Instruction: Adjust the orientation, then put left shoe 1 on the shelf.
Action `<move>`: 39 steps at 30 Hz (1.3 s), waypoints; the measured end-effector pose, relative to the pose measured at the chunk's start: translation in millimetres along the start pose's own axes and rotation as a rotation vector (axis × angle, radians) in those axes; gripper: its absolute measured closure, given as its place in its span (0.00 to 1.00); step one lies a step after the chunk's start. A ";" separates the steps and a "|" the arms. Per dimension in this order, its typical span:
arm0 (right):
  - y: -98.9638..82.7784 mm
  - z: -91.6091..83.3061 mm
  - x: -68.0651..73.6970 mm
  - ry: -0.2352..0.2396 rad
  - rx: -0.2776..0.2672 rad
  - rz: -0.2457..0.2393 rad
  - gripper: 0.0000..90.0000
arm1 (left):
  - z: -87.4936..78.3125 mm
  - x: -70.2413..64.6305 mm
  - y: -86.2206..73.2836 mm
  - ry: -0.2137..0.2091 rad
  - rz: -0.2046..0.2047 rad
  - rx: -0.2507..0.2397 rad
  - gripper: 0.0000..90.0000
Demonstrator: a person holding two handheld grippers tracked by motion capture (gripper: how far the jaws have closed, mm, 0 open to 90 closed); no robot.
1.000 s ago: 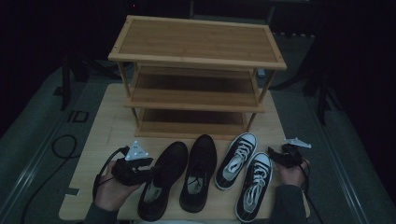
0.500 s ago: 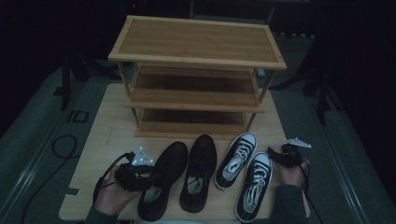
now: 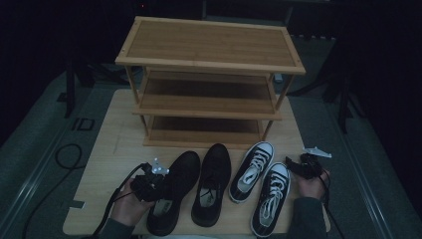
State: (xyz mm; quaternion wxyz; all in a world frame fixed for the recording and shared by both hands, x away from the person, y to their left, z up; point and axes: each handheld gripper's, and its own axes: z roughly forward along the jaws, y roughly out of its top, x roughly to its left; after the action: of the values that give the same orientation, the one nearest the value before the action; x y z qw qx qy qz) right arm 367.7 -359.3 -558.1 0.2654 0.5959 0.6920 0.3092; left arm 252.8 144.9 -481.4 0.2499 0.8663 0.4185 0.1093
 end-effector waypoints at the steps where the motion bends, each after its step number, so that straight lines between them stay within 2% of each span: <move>1: 0.0 0.0 0.0 0.000 0.000 0.000 0.38 | -0.6 0.0 0.0 0.002 0.000 0.000 0.84; 2: 0.0 0.0 0.0 0.000 0.000 0.000 0.38 | -1.1 0.0 0.0 0.002 -0.003 -0.003 0.88; 6: 0.0 0.0 0.0 0.000 0.000 0.000 0.38 | -1.3 1.8 0.0 0.045 -0.034 -0.022 0.97; 13: 0.0 0.0 0.0 0.000 0.000 0.000 0.38 | -1.4 10.3 -2.1 0.026 -0.092 -0.056 0.98; 18: 0.0 0.0 0.0 0.000 0.000 0.000 0.38 | -1.4 14.4 -3.6 0.005 -0.107 -0.066 0.98; 29: 0.0 0.0 0.0 0.001 0.000 0.000 0.38 | -3.1 18.6 -2.9 0.012 -0.120 -0.077 0.98; 35: 0.1 0.0 0.0 0.001 0.000 0.001 0.38 | -5.8 21.5 0.9 0.009 -0.131 -0.099 0.98; 39: 0.0 0.1 0.0 0.001 -0.001 0.001 0.38 | -8.2 25.4 3.1 -0.001 -0.153 -0.128 0.98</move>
State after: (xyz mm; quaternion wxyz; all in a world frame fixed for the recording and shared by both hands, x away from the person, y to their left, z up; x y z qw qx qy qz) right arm 367.8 -359.3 -558.2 0.2652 0.5959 0.6917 0.3099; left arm 267.5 165.9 -473.4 0.3124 0.8142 0.4754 0.1160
